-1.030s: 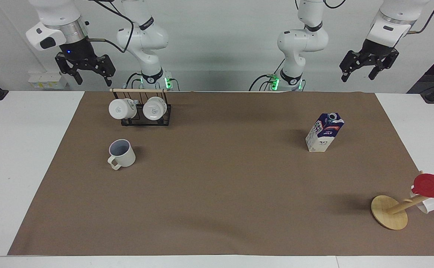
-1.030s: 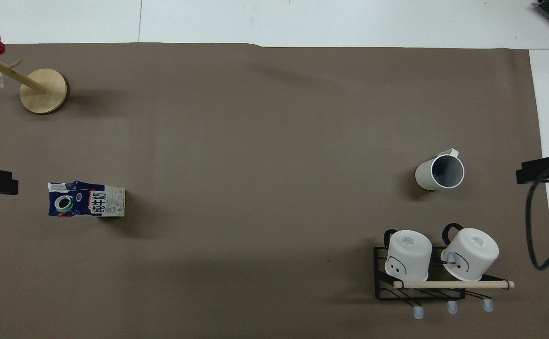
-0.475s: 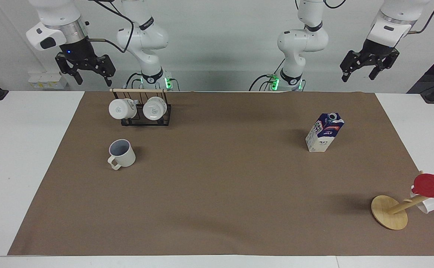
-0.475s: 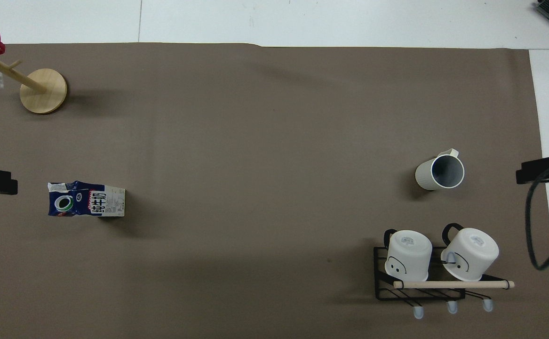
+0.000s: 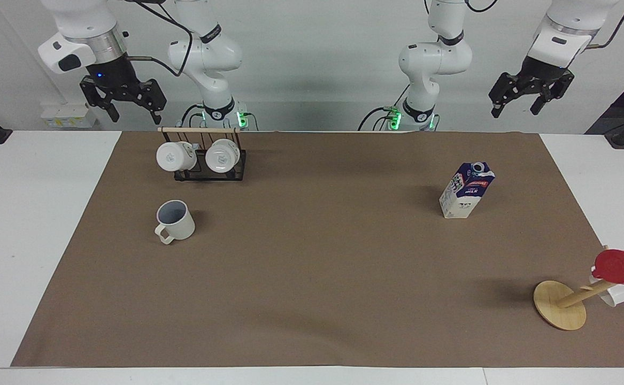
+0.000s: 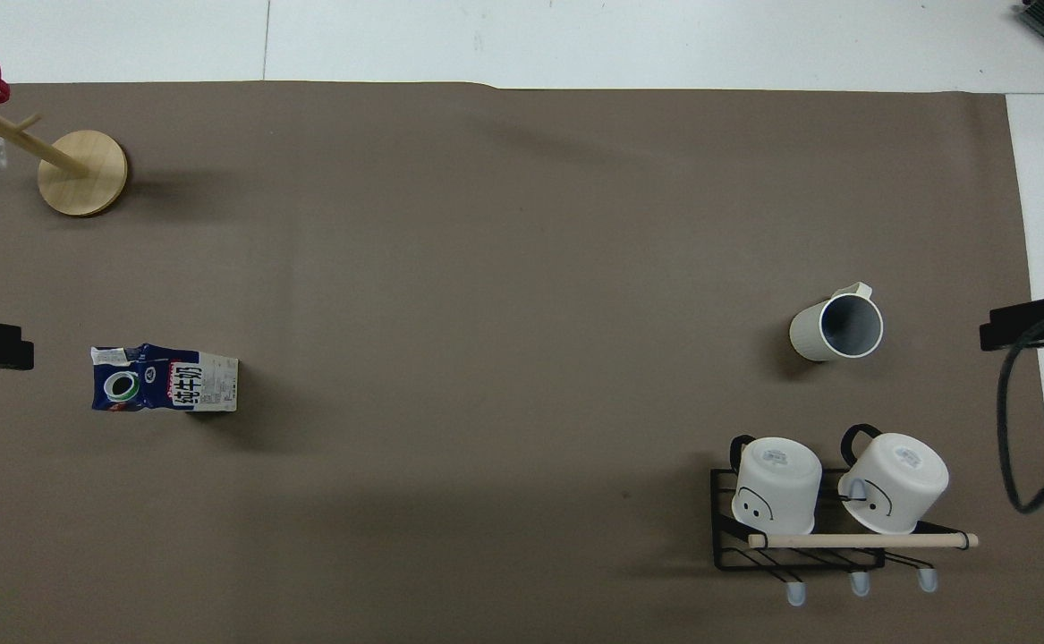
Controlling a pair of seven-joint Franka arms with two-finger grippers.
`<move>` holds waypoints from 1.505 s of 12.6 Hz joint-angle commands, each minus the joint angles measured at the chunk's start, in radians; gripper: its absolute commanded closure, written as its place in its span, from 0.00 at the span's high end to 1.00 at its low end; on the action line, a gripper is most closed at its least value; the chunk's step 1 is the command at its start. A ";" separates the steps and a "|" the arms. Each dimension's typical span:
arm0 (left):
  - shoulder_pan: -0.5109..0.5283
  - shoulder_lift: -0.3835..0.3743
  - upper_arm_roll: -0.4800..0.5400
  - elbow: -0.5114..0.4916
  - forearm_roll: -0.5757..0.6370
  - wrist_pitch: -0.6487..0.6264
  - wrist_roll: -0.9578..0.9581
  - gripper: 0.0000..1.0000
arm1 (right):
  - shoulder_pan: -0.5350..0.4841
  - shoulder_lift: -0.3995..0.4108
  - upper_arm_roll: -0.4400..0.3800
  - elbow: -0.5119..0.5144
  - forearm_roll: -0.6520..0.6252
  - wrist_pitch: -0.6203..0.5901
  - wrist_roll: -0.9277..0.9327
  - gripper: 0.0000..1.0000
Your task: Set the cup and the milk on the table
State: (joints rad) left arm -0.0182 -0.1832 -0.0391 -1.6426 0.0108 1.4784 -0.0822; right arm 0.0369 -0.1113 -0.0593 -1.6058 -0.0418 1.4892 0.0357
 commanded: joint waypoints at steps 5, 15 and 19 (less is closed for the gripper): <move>0.004 -0.001 -0.002 0.000 -0.028 -0.004 -0.014 1.00 | -0.005 -0.027 0.003 -0.031 0.011 0.006 0.006 1.00; -0.005 -0.001 -0.004 0.000 -0.029 0.008 -0.037 1.00 | 0.000 -0.022 0.006 -0.100 0.013 0.107 0.018 1.00; -0.011 0.001 -0.008 0.000 -0.031 0.013 -0.037 1.00 | 0.003 -0.007 0.009 -0.242 0.013 0.258 0.010 1.00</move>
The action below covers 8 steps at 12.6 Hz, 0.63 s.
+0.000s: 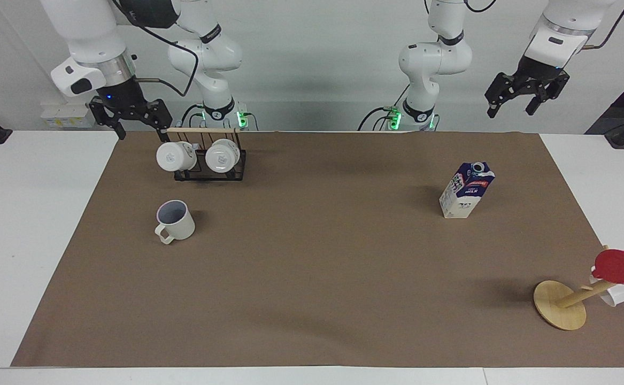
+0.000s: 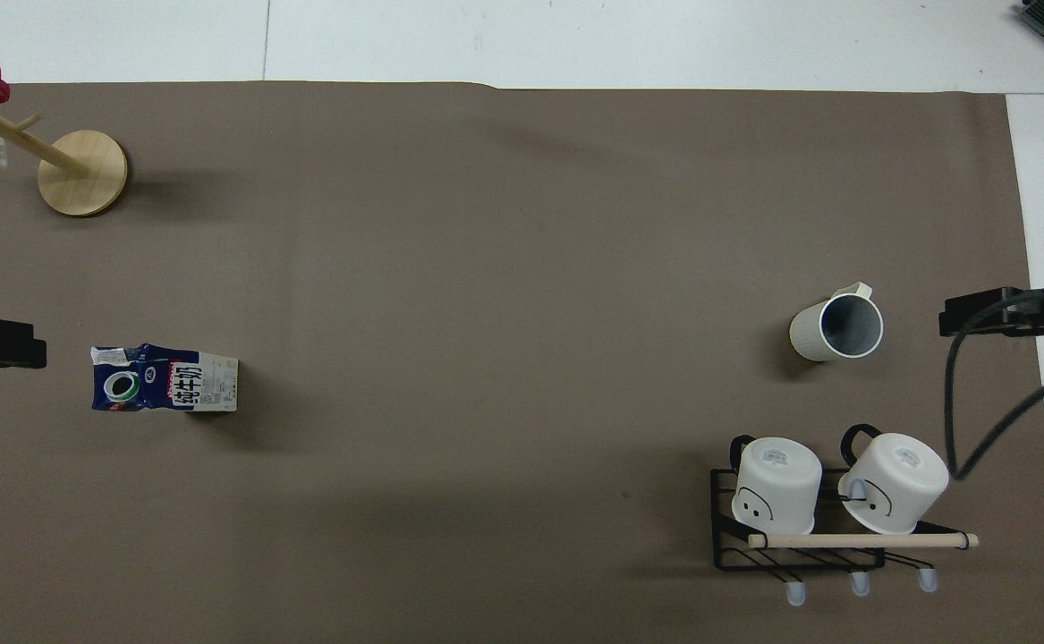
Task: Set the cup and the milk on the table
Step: 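Reach the right gripper to the white mug's handle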
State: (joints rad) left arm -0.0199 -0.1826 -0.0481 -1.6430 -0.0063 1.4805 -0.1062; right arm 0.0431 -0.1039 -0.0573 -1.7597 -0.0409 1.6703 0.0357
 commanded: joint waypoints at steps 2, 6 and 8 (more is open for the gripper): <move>-0.009 0.000 0.001 0.000 -0.021 0.020 -0.012 1.00 | 0.018 0.013 0.007 -0.118 0.013 0.120 0.009 1.00; 0.000 -0.001 0.002 0.000 -0.023 0.012 -0.003 1.00 | 0.021 0.065 0.007 -0.268 0.013 0.339 0.003 1.00; 0.003 -0.001 0.004 0.000 -0.023 0.011 0.002 1.00 | 0.021 0.090 0.007 -0.332 0.013 0.438 -0.013 1.00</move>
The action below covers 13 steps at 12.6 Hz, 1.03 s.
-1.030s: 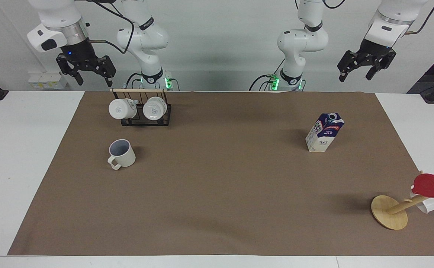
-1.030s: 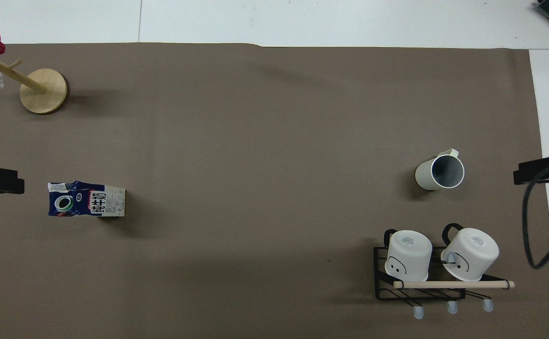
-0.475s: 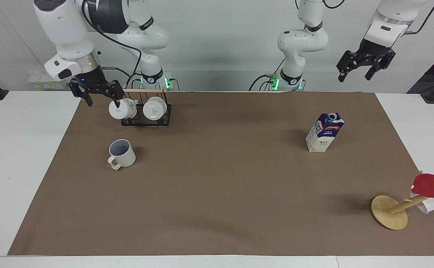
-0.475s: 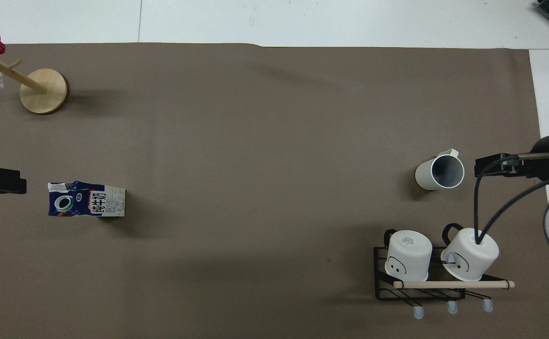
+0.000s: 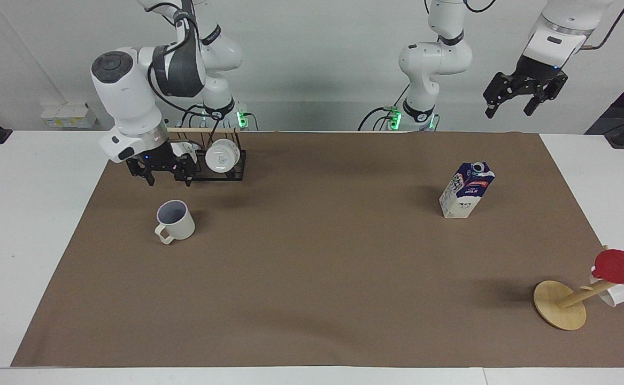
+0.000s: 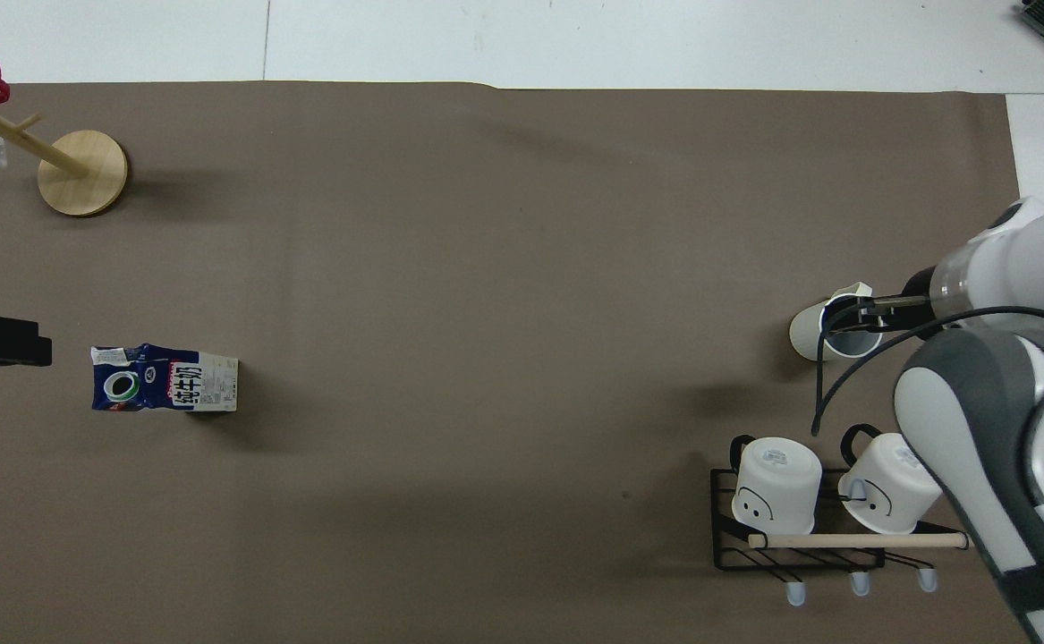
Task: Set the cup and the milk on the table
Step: 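Reach the right gripper to the white mug's handle, then grasp the white mug with the right gripper and lift it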
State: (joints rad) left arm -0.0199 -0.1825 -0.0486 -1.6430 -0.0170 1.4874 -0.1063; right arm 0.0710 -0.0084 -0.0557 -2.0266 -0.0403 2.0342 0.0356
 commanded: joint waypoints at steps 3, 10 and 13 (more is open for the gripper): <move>0.006 -0.002 0.006 0.000 -0.012 0.001 0.004 1.00 | -0.019 0.030 0.005 -0.080 0.013 0.121 -0.060 1.00; 0.024 0.000 0.012 0.000 -0.012 0.007 -0.006 1.00 | -0.019 0.105 0.005 -0.173 0.014 0.346 -0.066 1.00; 0.029 0.000 0.012 0.000 -0.012 0.010 -0.007 1.00 | -0.020 0.113 0.005 -0.192 0.014 0.368 -0.069 1.00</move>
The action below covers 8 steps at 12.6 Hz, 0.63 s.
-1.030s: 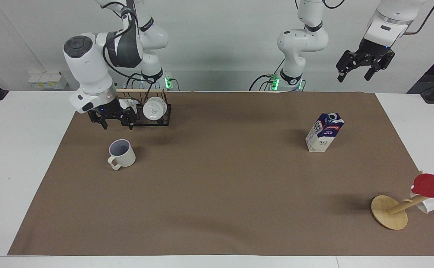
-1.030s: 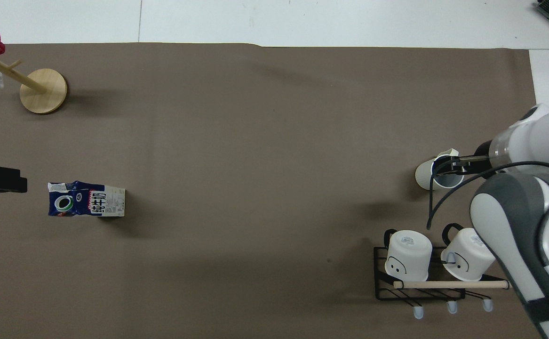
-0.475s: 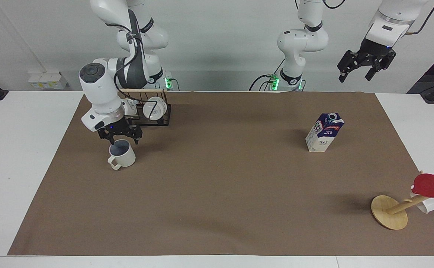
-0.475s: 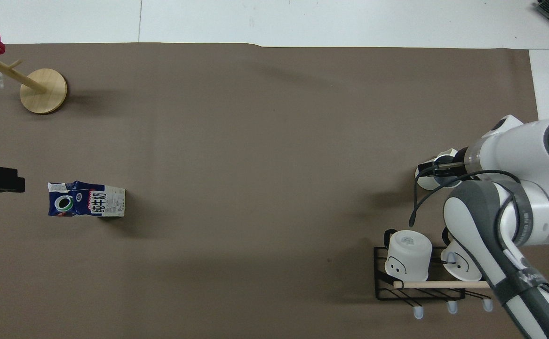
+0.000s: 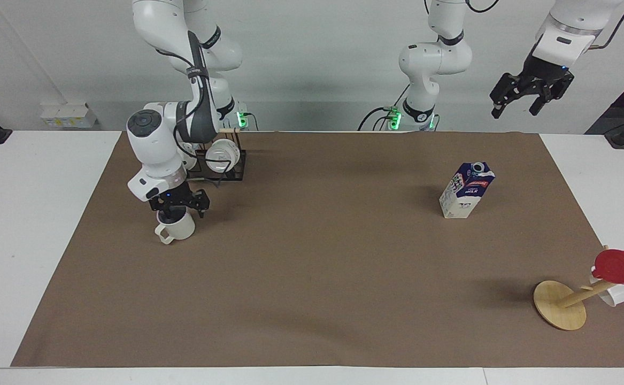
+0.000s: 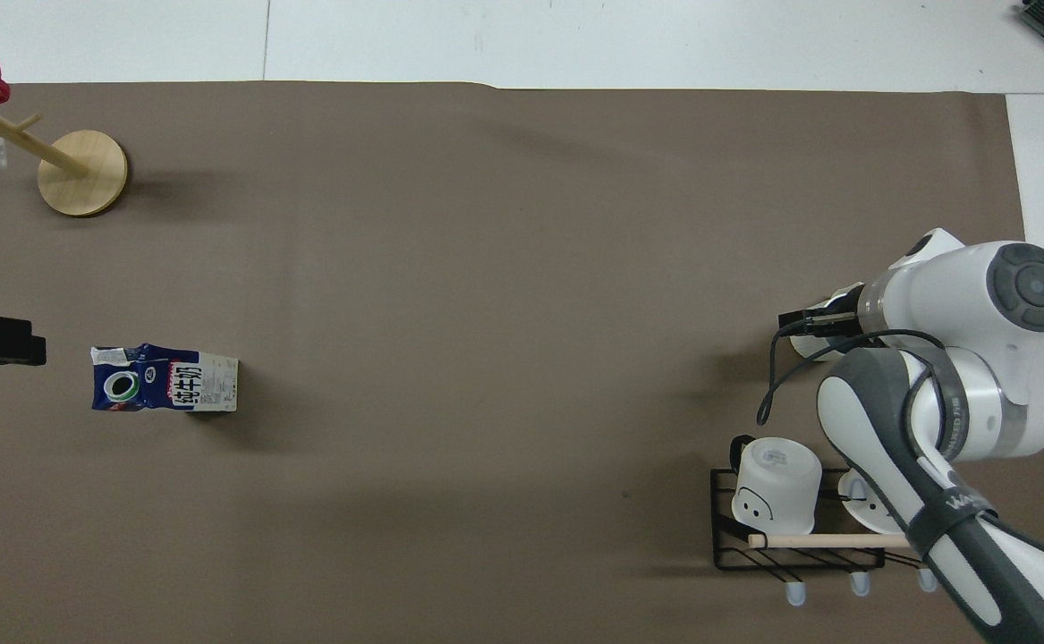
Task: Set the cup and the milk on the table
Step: 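Grasp the white mug with the right gripper and lift it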
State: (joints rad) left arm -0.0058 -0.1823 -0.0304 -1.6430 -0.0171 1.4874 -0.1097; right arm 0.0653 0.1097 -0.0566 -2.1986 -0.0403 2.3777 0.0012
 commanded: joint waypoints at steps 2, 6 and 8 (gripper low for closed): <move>0.012 0.000 -0.008 0.000 -0.012 0.007 -0.005 1.00 | -0.015 -0.005 0.004 -0.020 0.014 0.023 -0.036 0.89; 0.004 0.000 -0.008 0.000 -0.012 -0.003 -0.005 1.00 | -0.015 -0.005 0.004 -0.018 0.014 0.017 0.020 0.00; 0.012 0.000 -0.008 0.002 -0.012 0.005 -0.002 1.00 | -0.015 0.002 0.006 -0.006 0.014 0.012 0.058 0.00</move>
State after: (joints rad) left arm -0.0055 -0.1822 -0.0359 -1.6430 -0.0179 1.4872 -0.1097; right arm 0.0595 0.1106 -0.0568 -2.2037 -0.0396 2.3785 0.0317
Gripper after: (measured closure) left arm 0.000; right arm 0.744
